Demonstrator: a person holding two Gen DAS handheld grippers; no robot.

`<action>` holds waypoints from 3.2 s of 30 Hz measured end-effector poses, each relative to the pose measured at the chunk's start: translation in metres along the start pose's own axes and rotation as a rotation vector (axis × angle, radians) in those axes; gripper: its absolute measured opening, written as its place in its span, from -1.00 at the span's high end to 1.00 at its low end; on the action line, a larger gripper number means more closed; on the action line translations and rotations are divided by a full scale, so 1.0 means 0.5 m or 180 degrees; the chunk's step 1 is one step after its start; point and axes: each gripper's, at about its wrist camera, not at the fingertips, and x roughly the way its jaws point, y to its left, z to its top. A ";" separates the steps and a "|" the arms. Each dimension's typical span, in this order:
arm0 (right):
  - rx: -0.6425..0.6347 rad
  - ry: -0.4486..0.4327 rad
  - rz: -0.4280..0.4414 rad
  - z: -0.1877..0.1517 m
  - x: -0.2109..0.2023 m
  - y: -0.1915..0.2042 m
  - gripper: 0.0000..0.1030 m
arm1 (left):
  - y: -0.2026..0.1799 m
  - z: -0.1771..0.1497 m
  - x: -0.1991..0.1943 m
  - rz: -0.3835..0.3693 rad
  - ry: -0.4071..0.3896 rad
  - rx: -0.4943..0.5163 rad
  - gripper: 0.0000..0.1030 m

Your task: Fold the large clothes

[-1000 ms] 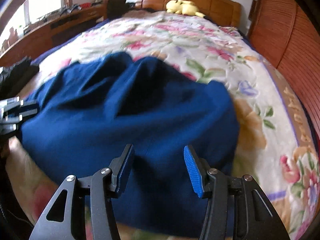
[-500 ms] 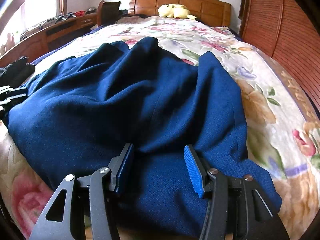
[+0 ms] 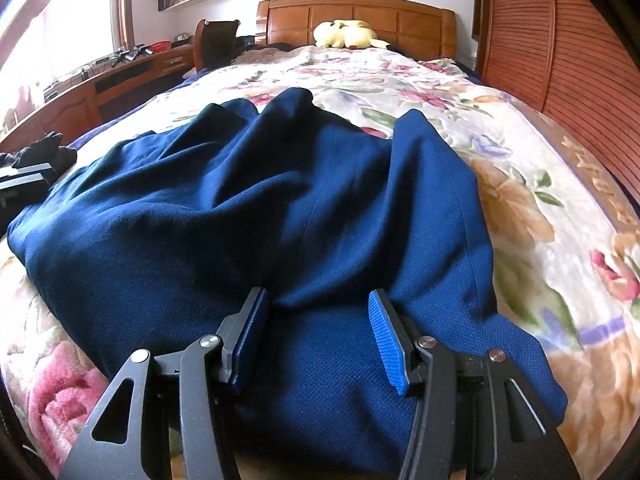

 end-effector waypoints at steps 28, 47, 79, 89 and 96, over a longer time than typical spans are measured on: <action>0.0374 0.0129 -0.0113 -0.016 -0.110 -0.126 -0.34 | -0.012 -0.081 0.056 0.0107 -0.0006 -0.0031 0.36; 0.0480 0.0412 0.0182 -0.016 -0.035 -0.153 -0.34 | -0.016 -0.082 0.053 0.0085 -0.0024 -0.0045 0.36; -0.0504 -0.0386 0.0458 0.273 -0.229 0.221 0.59 | 0.212 -0.132 -0.191 0.0269 -0.0630 -0.0495 0.36; -0.1099 -0.0214 0.0887 0.308 -0.175 0.440 0.59 | 0.308 -0.185 -0.224 0.0505 -0.0707 -0.0796 0.36; -0.1246 0.0355 0.1135 0.280 -0.045 0.503 0.50 | 0.332 -0.197 -0.221 0.0520 -0.0685 -0.0877 0.36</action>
